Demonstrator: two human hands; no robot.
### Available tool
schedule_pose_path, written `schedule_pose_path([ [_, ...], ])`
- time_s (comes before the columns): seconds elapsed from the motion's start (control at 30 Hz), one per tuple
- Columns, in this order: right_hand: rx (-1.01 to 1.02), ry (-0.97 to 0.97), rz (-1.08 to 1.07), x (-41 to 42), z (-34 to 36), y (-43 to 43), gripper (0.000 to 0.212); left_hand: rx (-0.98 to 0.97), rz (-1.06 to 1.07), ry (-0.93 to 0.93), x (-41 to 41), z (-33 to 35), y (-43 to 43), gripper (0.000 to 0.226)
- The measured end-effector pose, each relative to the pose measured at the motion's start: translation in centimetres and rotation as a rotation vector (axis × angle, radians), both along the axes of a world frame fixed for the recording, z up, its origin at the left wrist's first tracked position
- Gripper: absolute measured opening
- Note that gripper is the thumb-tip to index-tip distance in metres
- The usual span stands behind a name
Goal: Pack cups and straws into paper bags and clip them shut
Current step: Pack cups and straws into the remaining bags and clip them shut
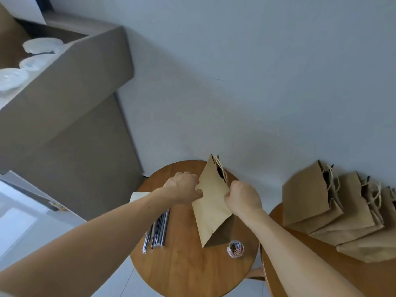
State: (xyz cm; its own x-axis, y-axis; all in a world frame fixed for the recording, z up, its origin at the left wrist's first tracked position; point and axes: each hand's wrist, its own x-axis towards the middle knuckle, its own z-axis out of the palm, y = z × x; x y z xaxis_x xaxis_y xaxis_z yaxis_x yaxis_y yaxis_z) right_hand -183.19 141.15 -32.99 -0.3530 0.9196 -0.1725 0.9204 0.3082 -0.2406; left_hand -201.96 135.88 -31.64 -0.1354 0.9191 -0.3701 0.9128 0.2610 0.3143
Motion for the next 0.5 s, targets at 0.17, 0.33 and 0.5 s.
schedule_pose_path([
  [0.17, -0.243, 0.066, 0.032, -3.0, -3.4, 1.1, 0.02, -0.075, 0.037, 0.015, -1.9, -2.1, 1.6, 0.047],
  [0.33, -0.531, 0.124, 0.11, -2.9, -5.0, 2.2, 0.028, -0.138, 0.026, 0.002, -2.0, -4.0, 2.1, 0.054],
  [0.5, -0.54, 0.18, 0.166, -1.9, -5.8, 4.0, 0.039, -0.181, -0.017, -0.016, -1.6, -5.2, 2.7, 0.069],
])
